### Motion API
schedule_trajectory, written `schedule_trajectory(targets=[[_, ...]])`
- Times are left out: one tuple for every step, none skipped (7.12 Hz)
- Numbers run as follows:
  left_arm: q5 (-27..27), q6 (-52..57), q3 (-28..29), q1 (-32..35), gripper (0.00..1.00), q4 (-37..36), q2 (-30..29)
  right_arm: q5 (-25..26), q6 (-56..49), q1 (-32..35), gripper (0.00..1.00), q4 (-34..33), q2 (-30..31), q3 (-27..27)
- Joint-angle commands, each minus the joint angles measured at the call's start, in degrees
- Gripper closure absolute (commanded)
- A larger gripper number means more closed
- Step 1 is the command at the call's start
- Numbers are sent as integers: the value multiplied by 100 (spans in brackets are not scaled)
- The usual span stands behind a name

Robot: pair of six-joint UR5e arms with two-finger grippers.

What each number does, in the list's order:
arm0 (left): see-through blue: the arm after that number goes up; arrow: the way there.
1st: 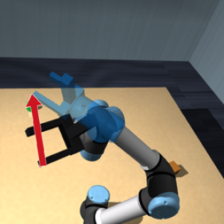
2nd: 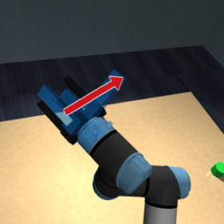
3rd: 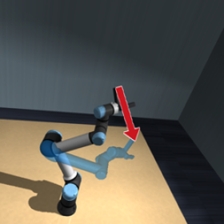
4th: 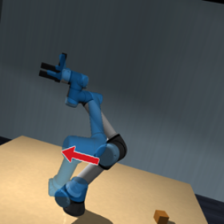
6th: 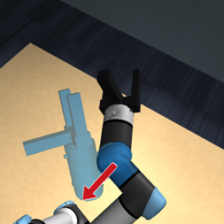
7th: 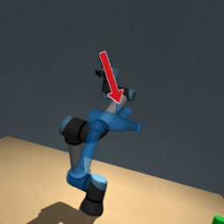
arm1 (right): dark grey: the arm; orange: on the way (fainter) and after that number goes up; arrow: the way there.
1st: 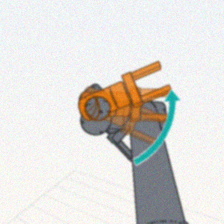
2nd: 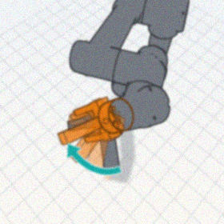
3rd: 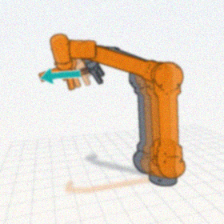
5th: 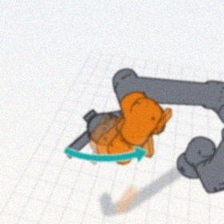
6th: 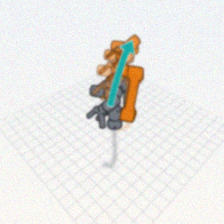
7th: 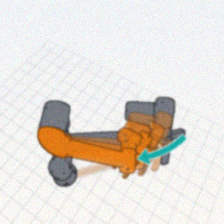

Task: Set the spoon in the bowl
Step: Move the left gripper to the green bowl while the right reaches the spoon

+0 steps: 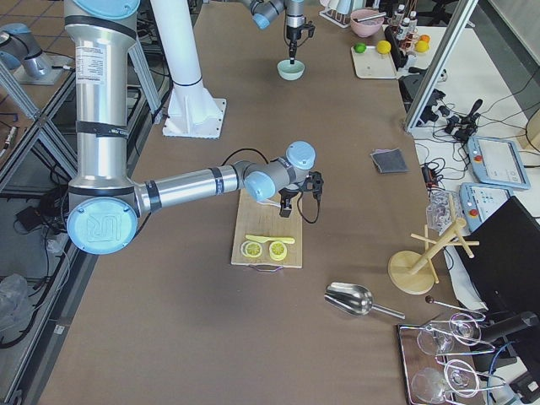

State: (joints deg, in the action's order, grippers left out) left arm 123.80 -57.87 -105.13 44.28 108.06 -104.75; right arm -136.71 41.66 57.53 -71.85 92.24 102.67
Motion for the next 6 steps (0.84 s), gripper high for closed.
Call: schedule_trajectory(targets=[[-389,-679,-25,-321,100,-1241,-1177,460,954,-521,7,337,-13,-10],[-696,-839,62,-794,100,-1252,-1362,696,1323,-724,7,408,-30,-28],[-1039,-1032,289,-955,100,-1261,-1695,803,1414,-769,7,426,-30,-97],[-1060,-1242,483,-1044,100,-1261,-1907,813,1528,-787,10,426,-30,-150],[-1095,-1288,476,-1053,100,-1261,-1909,813,1659,-813,19,435,-39,-151],[-1347,-1402,485,-1262,100,-1261,-1927,891,1722,-935,27,435,-117,-168]])
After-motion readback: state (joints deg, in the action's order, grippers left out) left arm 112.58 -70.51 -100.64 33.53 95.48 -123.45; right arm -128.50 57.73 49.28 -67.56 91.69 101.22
